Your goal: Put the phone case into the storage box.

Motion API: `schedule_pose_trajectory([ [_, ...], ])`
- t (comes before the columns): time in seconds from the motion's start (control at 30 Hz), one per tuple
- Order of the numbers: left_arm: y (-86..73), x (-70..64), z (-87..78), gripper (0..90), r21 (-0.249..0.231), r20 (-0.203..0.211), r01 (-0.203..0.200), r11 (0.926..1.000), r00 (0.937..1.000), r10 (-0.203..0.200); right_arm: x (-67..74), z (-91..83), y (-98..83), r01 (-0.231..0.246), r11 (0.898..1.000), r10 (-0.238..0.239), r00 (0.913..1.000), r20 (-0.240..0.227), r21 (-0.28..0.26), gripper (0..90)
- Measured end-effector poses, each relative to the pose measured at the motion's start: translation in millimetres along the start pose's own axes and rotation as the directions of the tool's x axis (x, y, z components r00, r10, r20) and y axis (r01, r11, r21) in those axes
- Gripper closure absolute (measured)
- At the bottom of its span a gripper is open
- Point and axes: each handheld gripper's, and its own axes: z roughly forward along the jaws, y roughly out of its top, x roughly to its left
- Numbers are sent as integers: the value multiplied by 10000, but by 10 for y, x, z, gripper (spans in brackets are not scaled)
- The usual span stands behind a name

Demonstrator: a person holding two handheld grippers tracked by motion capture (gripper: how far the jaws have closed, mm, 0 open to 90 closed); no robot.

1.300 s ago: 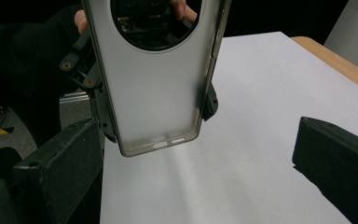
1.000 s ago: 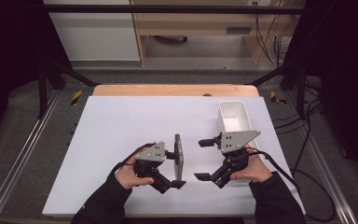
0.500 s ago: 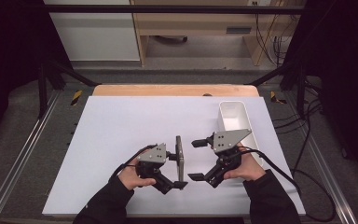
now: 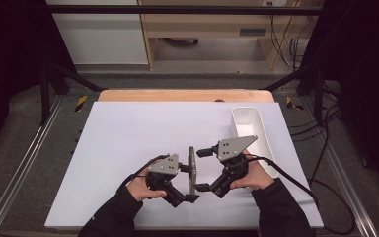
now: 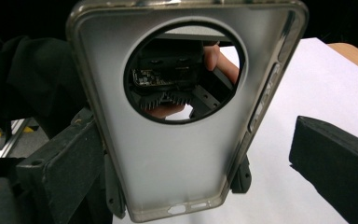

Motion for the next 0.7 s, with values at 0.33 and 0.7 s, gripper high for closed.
schedule_pose_trajectory([
  [0.33,-25,-13,47,114,239,268,-105,9997,9996,98,-19,92,-39,1,10000,0,9986,-527,4,36],
  [0.7,-41,-36,85,114,557,559,-227,9982,9982,196,-10,138,-76,153,9998,-137,9941,-1074,136,63],
])
